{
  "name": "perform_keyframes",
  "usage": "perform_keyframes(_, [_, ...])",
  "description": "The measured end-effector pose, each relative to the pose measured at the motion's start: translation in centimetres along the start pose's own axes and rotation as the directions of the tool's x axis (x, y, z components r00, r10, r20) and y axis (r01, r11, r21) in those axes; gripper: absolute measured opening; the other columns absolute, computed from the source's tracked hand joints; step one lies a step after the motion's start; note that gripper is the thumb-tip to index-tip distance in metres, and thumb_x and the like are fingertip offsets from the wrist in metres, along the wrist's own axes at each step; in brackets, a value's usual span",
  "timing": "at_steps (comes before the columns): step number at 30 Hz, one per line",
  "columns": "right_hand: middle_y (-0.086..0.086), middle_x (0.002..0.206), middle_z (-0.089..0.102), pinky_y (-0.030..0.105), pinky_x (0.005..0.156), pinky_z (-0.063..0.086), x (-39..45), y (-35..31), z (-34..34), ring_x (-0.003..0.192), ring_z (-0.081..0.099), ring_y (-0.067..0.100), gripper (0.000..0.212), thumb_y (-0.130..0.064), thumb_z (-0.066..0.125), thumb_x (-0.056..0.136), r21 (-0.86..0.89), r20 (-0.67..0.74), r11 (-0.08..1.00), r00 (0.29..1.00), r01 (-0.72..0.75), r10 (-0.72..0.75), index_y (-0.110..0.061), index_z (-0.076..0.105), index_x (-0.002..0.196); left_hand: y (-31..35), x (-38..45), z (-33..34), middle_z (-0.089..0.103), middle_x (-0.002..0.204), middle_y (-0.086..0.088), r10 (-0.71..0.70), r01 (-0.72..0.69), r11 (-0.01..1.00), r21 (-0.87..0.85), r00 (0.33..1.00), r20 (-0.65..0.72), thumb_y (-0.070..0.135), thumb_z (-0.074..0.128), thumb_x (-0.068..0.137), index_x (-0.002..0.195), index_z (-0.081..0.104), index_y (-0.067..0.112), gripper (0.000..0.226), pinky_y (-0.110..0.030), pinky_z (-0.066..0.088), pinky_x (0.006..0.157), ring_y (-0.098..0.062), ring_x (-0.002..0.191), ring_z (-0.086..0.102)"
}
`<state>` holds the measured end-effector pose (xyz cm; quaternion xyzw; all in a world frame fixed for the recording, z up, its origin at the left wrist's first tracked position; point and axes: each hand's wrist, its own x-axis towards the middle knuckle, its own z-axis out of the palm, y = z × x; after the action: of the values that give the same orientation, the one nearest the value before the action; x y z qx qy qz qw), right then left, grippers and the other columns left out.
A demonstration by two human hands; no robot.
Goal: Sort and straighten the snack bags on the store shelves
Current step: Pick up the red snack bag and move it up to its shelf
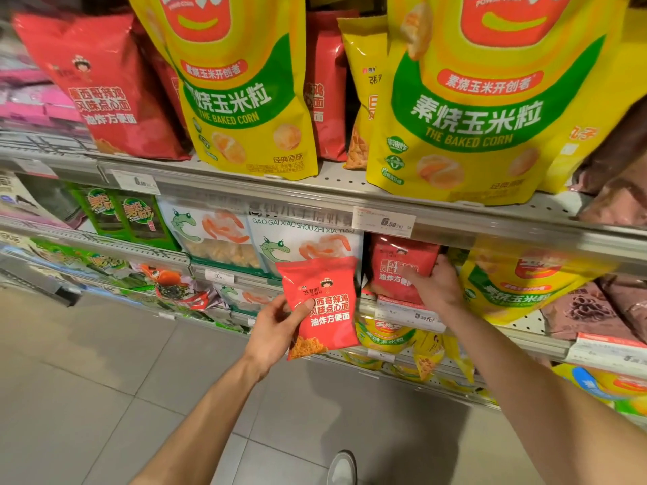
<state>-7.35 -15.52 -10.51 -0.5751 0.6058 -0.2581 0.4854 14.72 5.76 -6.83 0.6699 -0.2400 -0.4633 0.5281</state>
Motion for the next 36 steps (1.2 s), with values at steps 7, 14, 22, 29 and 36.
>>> perform_keyframes(7, [0.003, 0.11, 0.075, 0.043, 0.084, 0.062, -2.7, -2.4, -2.9, 0.095, 0.075, 0.026, 0.027, -0.039, 0.082, 0.084, 0.18, 0.084, 0.983, 0.996, 0.016, -0.032, -0.029, 0.068, 0.105, 0.3, -0.2, -0.1, 0.081, 0.098, 0.003, -0.015, 0.015, 0.999, 0.03, 1.0, -0.018, 0.031, 0.068, 0.097, 0.118, 0.068, 0.015, 0.027, -0.023, 0.061, 0.07, -0.014, 0.088, 0.079])
perform_keyframes(14, [0.005, 0.085, 0.08, 0.033, 0.07, 0.063, -6.9, -3.3, -6.3, 0.074, 0.078, 0.02, 0.032, -0.037, 0.071, 0.093, 0.34, 0.365, 0.913, 0.926, -0.225, 0.092, -0.013, 0.07, 0.113, 0.0, -0.4, 2.4, 0.08, 0.105, -0.011, -0.06, 0.06, 0.998, 0.028, 0.998, -0.017, 0.04, 0.065, 0.097, 0.118, 0.069, 0.006, 0.04, -0.028, 0.063, 0.076, -0.025, 0.095, 0.078])
perform_keyframes(22, [0.01, 0.112, 0.077, 0.033, 0.071, 0.062, -10.0, -2.0, -6.7, 0.09, 0.075, 0.024, 0.046, -0.039, 0.071, 0.091, 0.491, 0.504, 0.762, 0.851, -0.422, 0.146, -0.014, 0.066, 0.13, 1.2, -1.8, 9.6, 0.08, 0.087, -0.006, -0.064, 0.061, 0.997, 0.045, 0.995, 0.08, 0.045, 0.056, 0.102, 0.109, 0.074, 0.002, 0.048, -0.024, 0.059, 0.067, -0.015, 0.075, 0.076])
perform_keyframes(29, [0.009, 0.129, 0.072, 0.053, 0.107, 0.051, -11.5, -0.2, -8.4, 0.119, 0.069, 0.029, 0.048, -0.041, 0.068, 0.095, 0.503, 0.482, 0.765, 0.866, -0.401, 0.137, -0.021, 0.059, 0.138, -0.4, -0.7, 12.5, 0.067, 0.136, 0.013, -0.151, 0.133, 0.984, 0.119, 0.976, 0.16, 0.097, 0.052, 0.071, 0.139, 0.057, 0.044, 0.086, -0.05, 0.036, 0.119, -0.017, 0.133, 0.058])
perform_keyframes(36, [0.002, 0.113, 0.078, 0.052, 0.1, 0.056, -14.2, -0.5, -9.2, 0.105, 0.075, 0.025, 0.043, -0.038, 0.073, 0.09, 0.517, 0.346, 0.81, 0.933, -0.278, 0.1, -0.023, 0.064, 0.13, 4.2, -6.5, 15.4, 0.075, 0.113, 0.01, -0.03, 0.008, 0.996, 0.09, 0.967, 0.252, 0.068, 0.072, 0.07, 0.137, 0.051, 0.031, 0.079, -0.033, 0.059, 0.093, -0.007, 0.1, 0.075])
